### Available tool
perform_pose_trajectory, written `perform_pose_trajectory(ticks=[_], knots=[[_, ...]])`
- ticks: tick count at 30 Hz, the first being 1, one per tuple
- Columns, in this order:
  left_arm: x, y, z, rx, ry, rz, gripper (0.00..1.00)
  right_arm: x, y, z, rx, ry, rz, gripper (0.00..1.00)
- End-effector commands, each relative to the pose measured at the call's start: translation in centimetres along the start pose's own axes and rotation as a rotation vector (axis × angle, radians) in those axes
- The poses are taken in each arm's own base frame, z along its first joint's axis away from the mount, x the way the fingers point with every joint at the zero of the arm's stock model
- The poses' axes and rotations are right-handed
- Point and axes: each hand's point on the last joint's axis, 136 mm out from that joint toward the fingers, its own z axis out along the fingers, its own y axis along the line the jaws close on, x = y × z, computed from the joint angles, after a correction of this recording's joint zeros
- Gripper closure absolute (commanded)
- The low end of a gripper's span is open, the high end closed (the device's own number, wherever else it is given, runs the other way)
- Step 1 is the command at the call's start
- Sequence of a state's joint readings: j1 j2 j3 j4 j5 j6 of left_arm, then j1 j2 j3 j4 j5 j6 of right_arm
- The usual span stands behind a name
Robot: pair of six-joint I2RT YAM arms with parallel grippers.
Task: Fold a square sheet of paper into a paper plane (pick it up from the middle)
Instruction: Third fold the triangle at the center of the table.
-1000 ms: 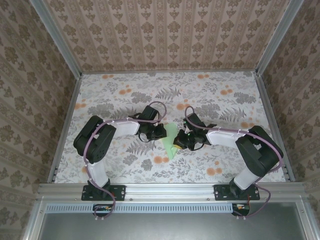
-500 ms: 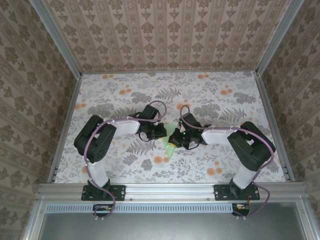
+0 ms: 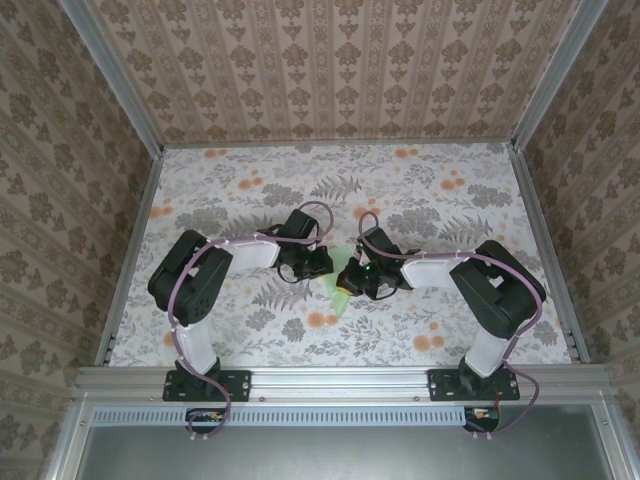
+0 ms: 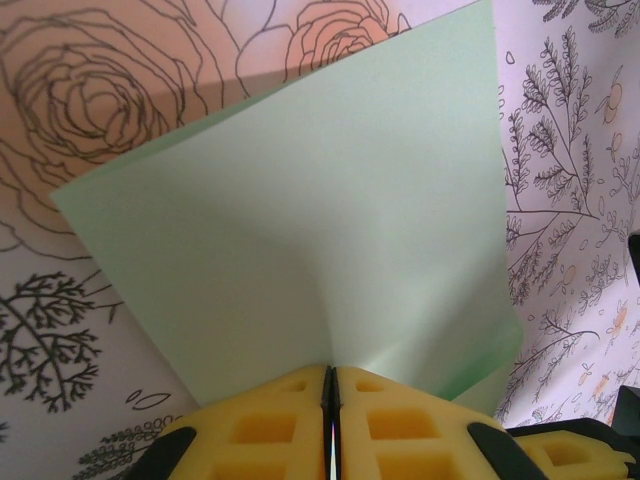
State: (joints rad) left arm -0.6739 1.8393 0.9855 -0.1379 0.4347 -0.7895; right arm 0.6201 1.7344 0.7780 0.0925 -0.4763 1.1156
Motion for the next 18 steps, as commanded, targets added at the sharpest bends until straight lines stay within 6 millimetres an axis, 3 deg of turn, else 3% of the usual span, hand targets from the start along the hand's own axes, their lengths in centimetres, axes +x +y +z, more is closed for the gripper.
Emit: perform_pose_trajectory(ticks=[1,18], knots=[[0.77,1.45,0.67,-0.047,0.038,-0.01,0.89,-0.16,0.45,0.45,-0.007,-0.001,-0.002,0.95],[0.91,1.42,0.82,-0.044,0.042,-0.009,0.89,-0.01,-0.02,0.97,0.0,0.015,-0.022,0.95]])
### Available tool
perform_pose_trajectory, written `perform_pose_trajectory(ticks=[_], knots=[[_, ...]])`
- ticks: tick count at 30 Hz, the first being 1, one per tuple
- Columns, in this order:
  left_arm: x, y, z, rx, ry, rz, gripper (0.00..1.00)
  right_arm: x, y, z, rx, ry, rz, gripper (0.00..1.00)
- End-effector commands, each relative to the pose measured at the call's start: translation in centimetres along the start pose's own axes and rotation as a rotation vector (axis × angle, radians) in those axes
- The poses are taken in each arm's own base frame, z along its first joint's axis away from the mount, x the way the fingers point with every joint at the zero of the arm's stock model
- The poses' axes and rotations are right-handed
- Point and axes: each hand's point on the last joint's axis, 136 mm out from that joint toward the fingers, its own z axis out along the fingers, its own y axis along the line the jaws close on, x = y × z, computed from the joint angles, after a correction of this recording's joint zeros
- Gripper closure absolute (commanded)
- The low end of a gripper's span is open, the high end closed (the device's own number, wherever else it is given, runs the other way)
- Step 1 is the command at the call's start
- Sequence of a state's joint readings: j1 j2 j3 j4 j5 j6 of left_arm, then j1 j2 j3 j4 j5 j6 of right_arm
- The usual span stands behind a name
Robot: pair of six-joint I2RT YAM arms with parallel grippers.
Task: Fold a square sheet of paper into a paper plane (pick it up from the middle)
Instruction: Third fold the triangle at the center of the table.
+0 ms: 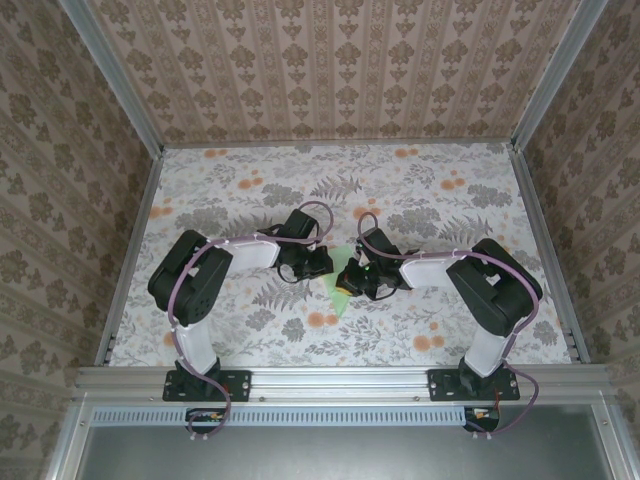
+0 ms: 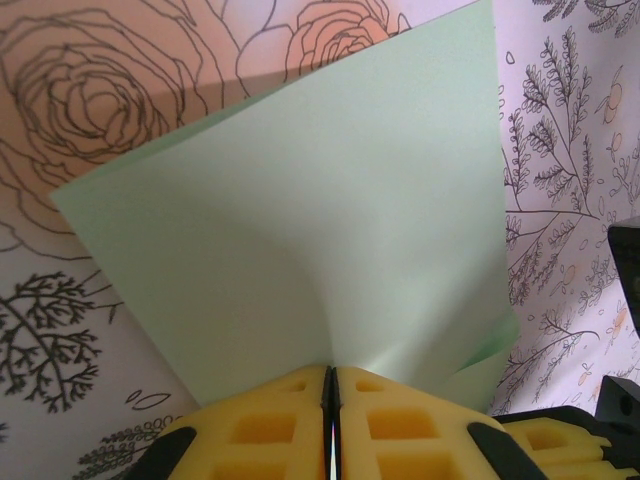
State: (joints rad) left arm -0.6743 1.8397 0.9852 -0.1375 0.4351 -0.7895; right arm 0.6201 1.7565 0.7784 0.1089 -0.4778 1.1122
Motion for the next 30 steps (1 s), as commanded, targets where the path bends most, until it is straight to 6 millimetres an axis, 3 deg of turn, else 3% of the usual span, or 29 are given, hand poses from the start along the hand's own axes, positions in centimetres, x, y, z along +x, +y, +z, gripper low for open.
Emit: perform_pose_trajectory(ticks=[1,10,21,30], knots=[[0.9,1.5,0.8,-0.045,0.042,-0.011,0.89,0.1,0.4,0.5,-0.007,0.014,-0.029,0.95],[1.0,1.4,1.0,-0.044,0.045,-0.012,0.89,0.2,0.4,0.9,-0.006,0.031,-0.064,0.94],[0.9,1.3,0.9,-0.043,0.043,-0.011,0.89,0.2,-0.8,1.2,0.042,0.032,-0.053,0.94],[-0.7,0.6,-1.9,-0.043,-0.032,-0.026,0.8,0.4,-2.4,1.4,0.099,0.035,-0.028,0.83]])
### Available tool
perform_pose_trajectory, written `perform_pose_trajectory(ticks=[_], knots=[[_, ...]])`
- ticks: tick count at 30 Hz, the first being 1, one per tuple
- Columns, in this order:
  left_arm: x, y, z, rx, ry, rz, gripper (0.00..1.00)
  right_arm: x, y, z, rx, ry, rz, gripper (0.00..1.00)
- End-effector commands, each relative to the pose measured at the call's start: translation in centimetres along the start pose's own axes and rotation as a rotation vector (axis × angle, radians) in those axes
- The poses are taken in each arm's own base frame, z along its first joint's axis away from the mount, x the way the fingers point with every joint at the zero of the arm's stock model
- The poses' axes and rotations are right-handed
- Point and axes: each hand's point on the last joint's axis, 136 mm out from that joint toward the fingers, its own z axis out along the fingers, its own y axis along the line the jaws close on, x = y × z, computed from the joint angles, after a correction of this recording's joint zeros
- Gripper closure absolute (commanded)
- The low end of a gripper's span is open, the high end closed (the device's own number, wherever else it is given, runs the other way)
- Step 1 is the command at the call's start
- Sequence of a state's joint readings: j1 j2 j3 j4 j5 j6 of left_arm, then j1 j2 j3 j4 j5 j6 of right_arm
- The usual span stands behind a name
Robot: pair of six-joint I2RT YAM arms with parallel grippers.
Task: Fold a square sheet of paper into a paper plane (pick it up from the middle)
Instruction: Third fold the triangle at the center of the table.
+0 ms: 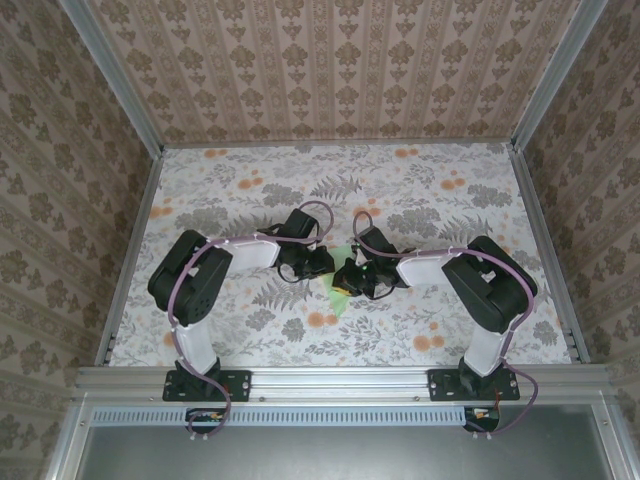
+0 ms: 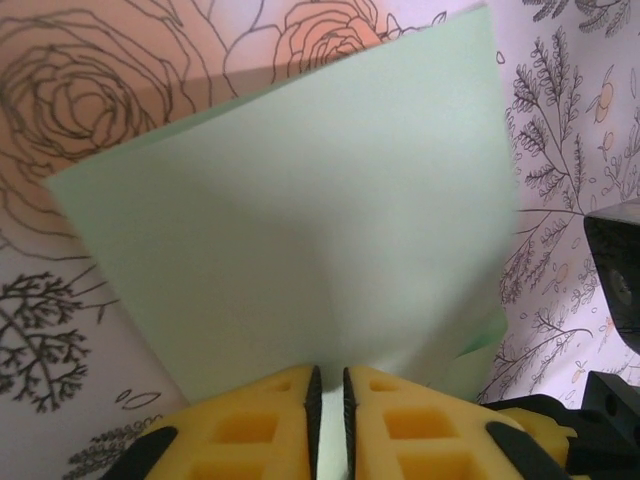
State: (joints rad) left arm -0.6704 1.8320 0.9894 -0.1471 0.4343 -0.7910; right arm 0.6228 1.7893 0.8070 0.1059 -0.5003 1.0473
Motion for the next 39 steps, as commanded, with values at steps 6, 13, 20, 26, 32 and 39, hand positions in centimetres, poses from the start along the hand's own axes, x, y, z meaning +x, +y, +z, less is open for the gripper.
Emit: perform_pose_trajectory(ticks=[6,13,20,26,32,39], knots=[[-1.9,1.5,-4.7,-0.065,-0.117,-0.076,0.69,0.6,-3.2,0.8,0.12,0.015,0.047,0.67],[-2.2,3.1,-6.7,-0.142,-0.167,-0.098,0.62,0.7,-4.0,0.8,0.156,0.014,0.06,0.59],[-1.1,0.8,-5.8,-0.055,-0.13,-0.053,0.69,1.1,-5.5,0.5,0.216,0.02,0.073,0.76],[0.6,-0.4,-4.8,-0.015,-0.088,-0.043,0.79,1.4,-6.5,0.1,0.259,0.019,0.074,0.86],[2.5,-1.4,-3.3,0.019,-0.032,-0.035,0.87,1.6,-7.1,-0.2,0.295,0.024,0.07,0.97],[3.8,-0.8,-2.1,-0.009,0.007,-0.046,0.99,1.6,-7.2,-0.2,0.303,0.021,0.07,1.0]])
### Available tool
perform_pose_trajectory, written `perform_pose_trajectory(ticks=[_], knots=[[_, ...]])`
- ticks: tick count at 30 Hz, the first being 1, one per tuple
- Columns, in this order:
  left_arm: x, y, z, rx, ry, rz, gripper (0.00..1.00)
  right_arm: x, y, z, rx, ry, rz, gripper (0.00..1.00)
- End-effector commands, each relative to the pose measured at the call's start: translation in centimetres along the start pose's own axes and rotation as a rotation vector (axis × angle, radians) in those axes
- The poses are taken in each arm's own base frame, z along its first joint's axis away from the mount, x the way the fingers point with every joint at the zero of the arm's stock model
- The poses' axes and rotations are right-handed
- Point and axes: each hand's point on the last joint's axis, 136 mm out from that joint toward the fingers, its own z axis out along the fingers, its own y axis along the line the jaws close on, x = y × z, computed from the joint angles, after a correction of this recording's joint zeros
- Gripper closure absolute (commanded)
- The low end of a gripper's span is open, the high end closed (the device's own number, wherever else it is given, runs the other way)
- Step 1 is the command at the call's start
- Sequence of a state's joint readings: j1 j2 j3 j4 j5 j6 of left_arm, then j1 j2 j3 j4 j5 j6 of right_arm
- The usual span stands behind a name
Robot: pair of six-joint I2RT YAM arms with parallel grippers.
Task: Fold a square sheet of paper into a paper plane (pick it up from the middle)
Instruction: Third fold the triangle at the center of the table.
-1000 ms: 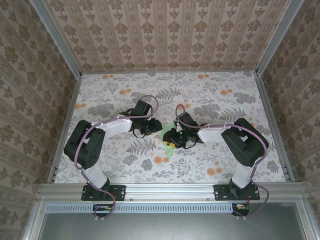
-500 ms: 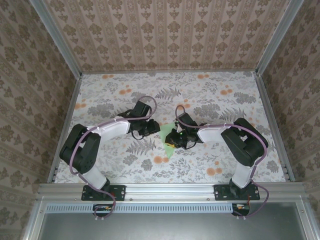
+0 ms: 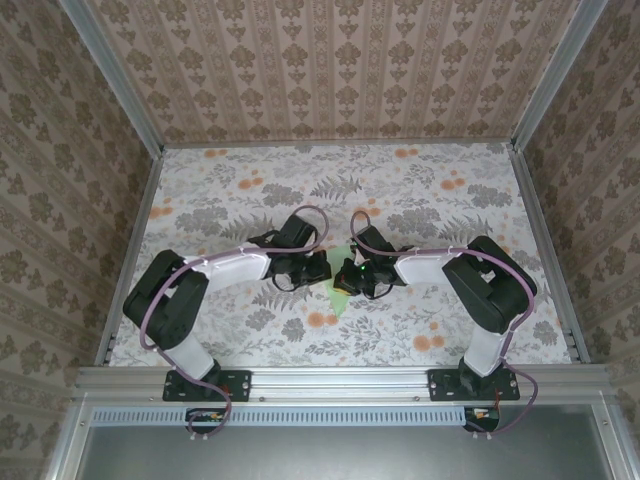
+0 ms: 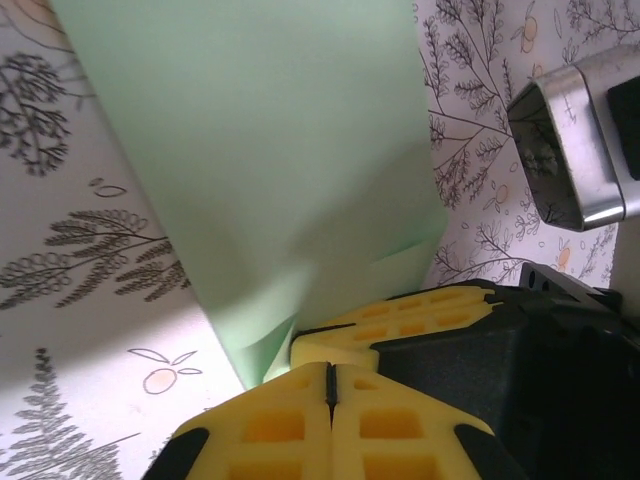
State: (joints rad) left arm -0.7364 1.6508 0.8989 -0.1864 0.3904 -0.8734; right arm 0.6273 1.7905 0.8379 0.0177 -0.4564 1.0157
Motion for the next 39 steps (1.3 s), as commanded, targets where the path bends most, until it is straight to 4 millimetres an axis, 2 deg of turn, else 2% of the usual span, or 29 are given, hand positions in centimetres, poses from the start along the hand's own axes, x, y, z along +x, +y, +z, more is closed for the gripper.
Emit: perform_pose_trajectory(ticks=[1,17,23,34,39], knots=[[0.9,1.1,0.8,-0.026,0.036,-0.038,1.0,1.8,-6.4,0.3,0.235,0.034,0.076,1.0],[1.5,1.5,2.2,-0.035,0.059,-0.048,1.0,1.9,-6.5,0.4,0.235,0.035,0.083,1.0],[1.9,2.3,2.8,-0.066,0.073,-0.054,1.0,1.9,-6.2,0.4,0.217,0.035,0.081,1.0],[2.3,4.3,2.9,-0.165,0.081,-0.04,1.0,1.3,-3.5,-0.3,0.112,0.015,0.044,1.0],[2.6,5.3,3.0,-0.213,0.091,-0.038,1.0,0.9,-1.4,-1.1,0.036,0.003,0.012,0.99]])
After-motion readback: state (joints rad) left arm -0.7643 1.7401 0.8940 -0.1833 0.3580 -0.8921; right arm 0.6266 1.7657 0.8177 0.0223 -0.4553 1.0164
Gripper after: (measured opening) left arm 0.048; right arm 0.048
